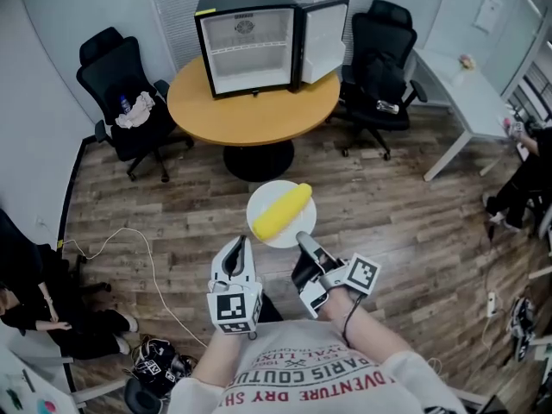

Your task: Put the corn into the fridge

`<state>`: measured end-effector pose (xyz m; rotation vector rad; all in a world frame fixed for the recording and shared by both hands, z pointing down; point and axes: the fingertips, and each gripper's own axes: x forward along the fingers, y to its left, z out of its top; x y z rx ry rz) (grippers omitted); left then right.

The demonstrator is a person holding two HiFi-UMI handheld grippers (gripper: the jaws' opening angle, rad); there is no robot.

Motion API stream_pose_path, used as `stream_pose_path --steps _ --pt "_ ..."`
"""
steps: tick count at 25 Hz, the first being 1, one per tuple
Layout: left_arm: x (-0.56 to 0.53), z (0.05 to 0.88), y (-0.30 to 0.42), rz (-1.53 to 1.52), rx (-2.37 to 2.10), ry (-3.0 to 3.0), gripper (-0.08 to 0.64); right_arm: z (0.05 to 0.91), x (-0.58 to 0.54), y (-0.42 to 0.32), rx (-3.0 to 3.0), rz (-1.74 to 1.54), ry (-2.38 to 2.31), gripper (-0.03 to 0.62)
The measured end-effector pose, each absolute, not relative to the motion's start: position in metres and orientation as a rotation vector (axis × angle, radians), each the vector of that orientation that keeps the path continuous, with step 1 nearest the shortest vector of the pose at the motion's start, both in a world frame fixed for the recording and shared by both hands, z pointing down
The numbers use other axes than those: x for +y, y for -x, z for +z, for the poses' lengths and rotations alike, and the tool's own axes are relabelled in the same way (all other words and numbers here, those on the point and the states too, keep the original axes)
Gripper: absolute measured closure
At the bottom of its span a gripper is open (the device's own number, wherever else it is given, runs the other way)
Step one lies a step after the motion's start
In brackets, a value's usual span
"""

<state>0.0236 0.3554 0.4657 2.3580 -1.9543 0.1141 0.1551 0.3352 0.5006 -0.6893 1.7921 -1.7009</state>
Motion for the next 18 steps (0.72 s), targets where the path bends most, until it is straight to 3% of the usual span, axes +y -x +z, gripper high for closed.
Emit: stream_pose_path --steps 18 --pt "0.192 0.445 0.057 0.120 -1.859 -2.473 0.528 0.492 0.183 -0.083 1.739 -1.644 0.794 0.551"
